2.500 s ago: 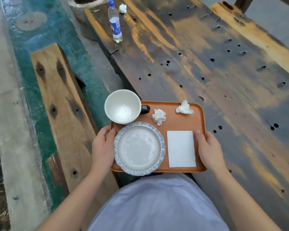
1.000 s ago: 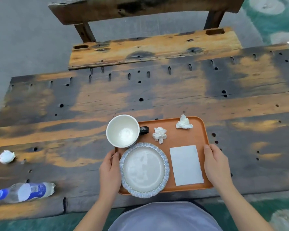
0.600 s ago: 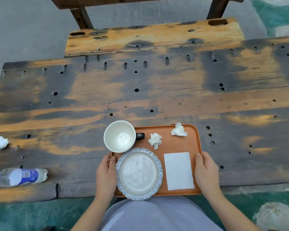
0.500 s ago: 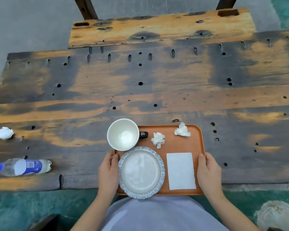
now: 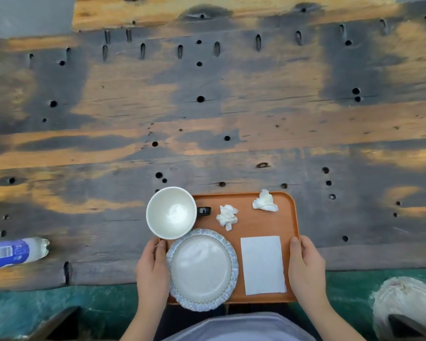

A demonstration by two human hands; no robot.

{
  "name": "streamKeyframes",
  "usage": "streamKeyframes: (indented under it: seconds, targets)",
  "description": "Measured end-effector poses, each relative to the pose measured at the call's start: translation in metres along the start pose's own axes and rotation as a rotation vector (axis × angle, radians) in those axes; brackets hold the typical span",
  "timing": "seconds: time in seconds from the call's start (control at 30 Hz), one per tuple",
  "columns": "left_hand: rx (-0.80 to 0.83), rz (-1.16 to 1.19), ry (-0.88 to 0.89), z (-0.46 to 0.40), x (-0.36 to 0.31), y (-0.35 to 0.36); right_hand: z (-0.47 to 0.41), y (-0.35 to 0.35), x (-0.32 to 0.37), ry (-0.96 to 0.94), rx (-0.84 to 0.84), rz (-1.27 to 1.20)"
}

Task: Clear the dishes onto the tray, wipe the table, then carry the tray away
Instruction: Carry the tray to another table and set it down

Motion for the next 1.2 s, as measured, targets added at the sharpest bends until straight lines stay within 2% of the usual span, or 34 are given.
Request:
streamKeyframes:
  seconds: [0.23, 0.53, 0.73, 1.03, 1.2]
  targets:
    - [-0.034, 0.000, -0.077, -0.036, 0.002, 0.021, -0.030, 0.029, 0.003, -0.002, -0.006, 0.060]
    - [-0.059, 0.024, -0.031, -0.091, -0.015, 0.033, -0.077, 0.060, 0.024, -0.153, -0.057, 0.025]
    - [-0.161, 0.041, -0.002, -0.117, -0.030, 0.038, -0.099, 0.073, 0.043, -0.226, -0.104, -0.017]
    - [-0.228, -0.053, 0.090, -0.151, -0.040, 0.042, -0.136, 0.092, 0.063, -0.293, -0.177, 0.015]
    - [-0.251, -0.054, 0.086, -0.165, -0.037, 0.050, -0.143, 0.103, 0.059, -0.257, -0.186, 0.037]
Point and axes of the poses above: each hand's wrist, its own z-axis away from the middle knuckle, its own y-axis out of the palm, x = y × z, the point moved 2 cm from there along -z, towards the middle knuckle, and after that the axes turned 8 degrees about -z, right-handed, at the moved point
